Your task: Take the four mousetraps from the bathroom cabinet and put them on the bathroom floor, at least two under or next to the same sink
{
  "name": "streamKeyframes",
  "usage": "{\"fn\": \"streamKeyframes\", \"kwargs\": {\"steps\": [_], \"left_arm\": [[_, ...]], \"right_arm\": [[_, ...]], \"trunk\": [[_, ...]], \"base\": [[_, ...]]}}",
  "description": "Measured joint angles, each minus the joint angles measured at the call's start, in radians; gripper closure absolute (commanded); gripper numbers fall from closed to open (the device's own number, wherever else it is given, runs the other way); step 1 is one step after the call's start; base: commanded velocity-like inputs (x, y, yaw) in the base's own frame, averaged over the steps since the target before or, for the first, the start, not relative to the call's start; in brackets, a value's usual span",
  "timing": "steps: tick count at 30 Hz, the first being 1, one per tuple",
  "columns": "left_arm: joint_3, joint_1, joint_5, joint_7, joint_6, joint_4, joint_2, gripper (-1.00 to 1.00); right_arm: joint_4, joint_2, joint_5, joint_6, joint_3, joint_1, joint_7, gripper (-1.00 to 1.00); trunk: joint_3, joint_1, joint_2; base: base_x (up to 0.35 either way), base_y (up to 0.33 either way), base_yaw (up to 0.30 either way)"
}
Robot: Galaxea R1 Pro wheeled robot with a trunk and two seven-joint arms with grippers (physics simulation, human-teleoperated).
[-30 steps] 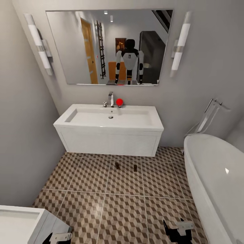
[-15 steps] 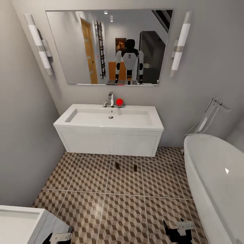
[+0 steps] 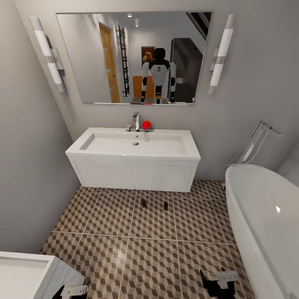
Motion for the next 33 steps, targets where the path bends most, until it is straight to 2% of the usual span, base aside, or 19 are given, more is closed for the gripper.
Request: {"fn": "streamKeyframes", "kwargs": {"steps": [15, 33], "left_arm": [[0.0, 0.0, 0.001, 0.0, 0.0, 0.0, 0.0, -1.0], [0.0, 0.0, 0.0, 0.001, 0.0, 0.0, -0.001, -1.0]], "right_arm": [[0.0, 0.001, 0.0, 0.01, 0.001, 0.0, 0.0, -1.0], [0.0, 0.002, 0.0, 0.012, 0.0, 0.0, 0.0, -1.0]], "trunk": [[0.0, 0.0, 0.0], [0.0, 0.001, 0.0]], "base": [[-0.023, 0.0, 0.0], [-0.303, 0.0, 0.0]]}}
